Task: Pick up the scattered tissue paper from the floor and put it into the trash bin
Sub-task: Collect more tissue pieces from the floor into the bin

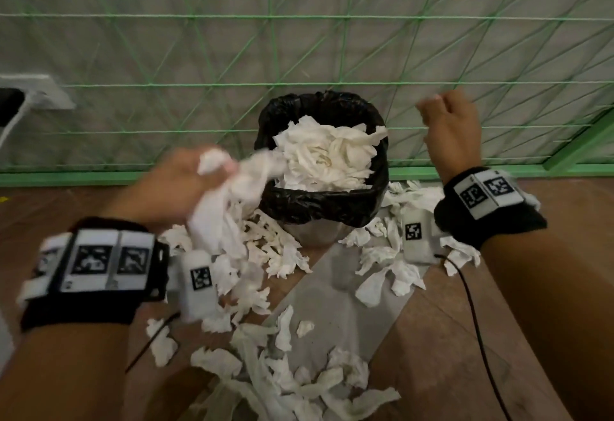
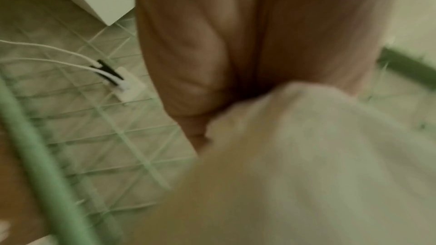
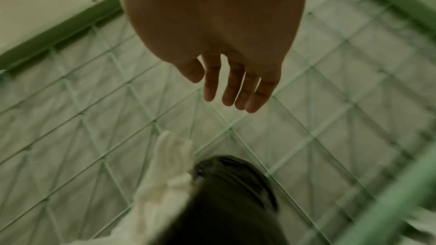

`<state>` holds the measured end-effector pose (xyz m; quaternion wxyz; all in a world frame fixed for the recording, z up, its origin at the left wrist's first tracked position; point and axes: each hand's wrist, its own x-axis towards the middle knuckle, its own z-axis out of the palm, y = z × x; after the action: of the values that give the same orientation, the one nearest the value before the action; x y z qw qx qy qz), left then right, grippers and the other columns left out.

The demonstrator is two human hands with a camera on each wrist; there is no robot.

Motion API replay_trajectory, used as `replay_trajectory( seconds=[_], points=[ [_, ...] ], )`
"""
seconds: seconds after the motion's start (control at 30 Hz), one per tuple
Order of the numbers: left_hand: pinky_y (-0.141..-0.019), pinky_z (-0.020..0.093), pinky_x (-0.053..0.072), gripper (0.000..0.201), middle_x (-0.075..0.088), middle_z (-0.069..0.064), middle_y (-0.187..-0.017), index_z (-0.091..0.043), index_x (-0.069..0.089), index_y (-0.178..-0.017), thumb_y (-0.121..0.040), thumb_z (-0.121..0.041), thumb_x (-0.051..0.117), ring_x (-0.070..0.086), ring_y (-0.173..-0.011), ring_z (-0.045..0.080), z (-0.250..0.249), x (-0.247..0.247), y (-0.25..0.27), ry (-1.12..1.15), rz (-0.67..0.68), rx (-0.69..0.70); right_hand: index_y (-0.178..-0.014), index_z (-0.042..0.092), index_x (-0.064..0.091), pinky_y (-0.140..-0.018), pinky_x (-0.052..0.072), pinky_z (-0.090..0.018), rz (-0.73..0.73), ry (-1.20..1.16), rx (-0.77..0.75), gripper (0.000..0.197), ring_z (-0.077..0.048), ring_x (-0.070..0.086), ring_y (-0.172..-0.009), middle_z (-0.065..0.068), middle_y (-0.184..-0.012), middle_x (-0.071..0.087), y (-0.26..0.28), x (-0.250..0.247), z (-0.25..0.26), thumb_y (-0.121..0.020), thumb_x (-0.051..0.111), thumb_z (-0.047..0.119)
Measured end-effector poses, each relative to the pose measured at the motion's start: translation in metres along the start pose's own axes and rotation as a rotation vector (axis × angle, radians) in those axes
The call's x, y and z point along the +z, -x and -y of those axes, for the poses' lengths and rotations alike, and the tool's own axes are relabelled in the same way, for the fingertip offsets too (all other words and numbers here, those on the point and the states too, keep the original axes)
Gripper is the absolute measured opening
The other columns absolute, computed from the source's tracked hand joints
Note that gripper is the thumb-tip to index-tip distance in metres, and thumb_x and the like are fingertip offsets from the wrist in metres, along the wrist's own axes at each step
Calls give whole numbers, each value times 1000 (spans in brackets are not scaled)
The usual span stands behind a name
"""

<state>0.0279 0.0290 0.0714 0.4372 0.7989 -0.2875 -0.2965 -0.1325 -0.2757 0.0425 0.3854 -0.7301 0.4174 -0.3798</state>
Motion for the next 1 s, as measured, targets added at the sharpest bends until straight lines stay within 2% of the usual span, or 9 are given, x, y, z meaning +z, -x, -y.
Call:
replay_trajectory(
  seconds=[0.13, 0.3, 0.37, 0.53, 0.63, 0.77, 0.83, 0.9, 1.0],
  points=[
    [-68, 38, 36, 19, 43, 7, -81, -20, 53, -82, -75, -30, 68, 47, -73, 23, -76, -21, -32, 424, -72, 271, -88, 5, 62, -70, 35, -30, 31, 293, 249, 21, -27, 55, -81, -11, -86, 64, 44, 1, -76, -90, 50, 22],
    [-78, 32, 39, 7, 48, -1, -75, -24, 51, -72, -76, -24, 57, 47, -74, 16, -120, 5, -69, 275, -127, 484, -86, 16, 57, -75, 47, -34, 821, 699, 267, 9, -32, 63, -93, -12, -91, 64, 151, 17, -147, -87, 48, 16],
    [-81, 22, 48, 15, 56, -3, -94, -19, 52, -94, -83, -21, 63, 58, -87, 10, -123, 30, -75, 114, -224, 562, -92, 17, 56, -79, 47, -35, 1072, 747, 232, 9, -31, 61, -98, -8, -96, 62, 193, 16, -151, -86, 50, 21],
    [-72, 24, 46, 41, 49, -11, -91, -22, 42, -96, -76, -23, 78, 52, -84, 7, -59, 71, -92, -338, -206, 456, -140, 39, 23, -94, 47, -47, 1386, 825, 106, 86, -38, 56, -109, -7, -134, 34, 249, 7, -144, -69, 49, 80],
    [-97, 46, 36, 22, 50, 5, -118, -22, 63, -92, -75, -27, 77, 41, -117, 33, -30, 86, -96, -877, -215, 340, -141, 43, 16, -96, 45, -45, 1454, 861, 15, 88, -42, 55, -109, -10, -144, 19, 268, 6, -151, -70, 61, 71],
    [-102, 47, 30, 10, 55, 12, -112, -14, 64, -87, -86, -21, 58, 46, -113, 36, -22, 92, -98, -1178, -23, 114, -138, 28, 33, -94, 47, -44, 1471, 922, -39, 52, -42, 54, -111, -14, -145, 26, 280, 12, -163, -90, 53, 38],
    [-113, 51, 17, 16, 58, 6, -90, -16, 49, -75, -89, -24, 51, 51, -108, 33, -29, 92, -97, -1165, 61, 60, -132, 21, 43, -96, 47, -45, 1524, 855, -47, 40, -41, 55, -110, -15, -138, 37, 276, 15, -164, -93, 51, 27],
    [-116, 57, 10, 9, 58, 7, -97, -21, 51, -83, -90, -25, 46, 51, -112, 34, -38, 87, -99, -999, 92, 66, -120, 19, 54, -97, 47, -40, 1513, 726, 3, 34, -34, 57, -110, -12, -128, 52, 265, 15, -157, -86, 56, 19],
    [-105, 62, 34, 28, 64, 1, -105, -46, 64, -87, -76, -28, 45, 59, -105, 31, -36, 66, -102, -526, -49, 142, -100, 17, 63, -81, 47, -29, 1387, 656, 7, 25, -24, 60, -94, -4, -102, 64, 233, 11, -136, -77, 56, 10]
  ],
)
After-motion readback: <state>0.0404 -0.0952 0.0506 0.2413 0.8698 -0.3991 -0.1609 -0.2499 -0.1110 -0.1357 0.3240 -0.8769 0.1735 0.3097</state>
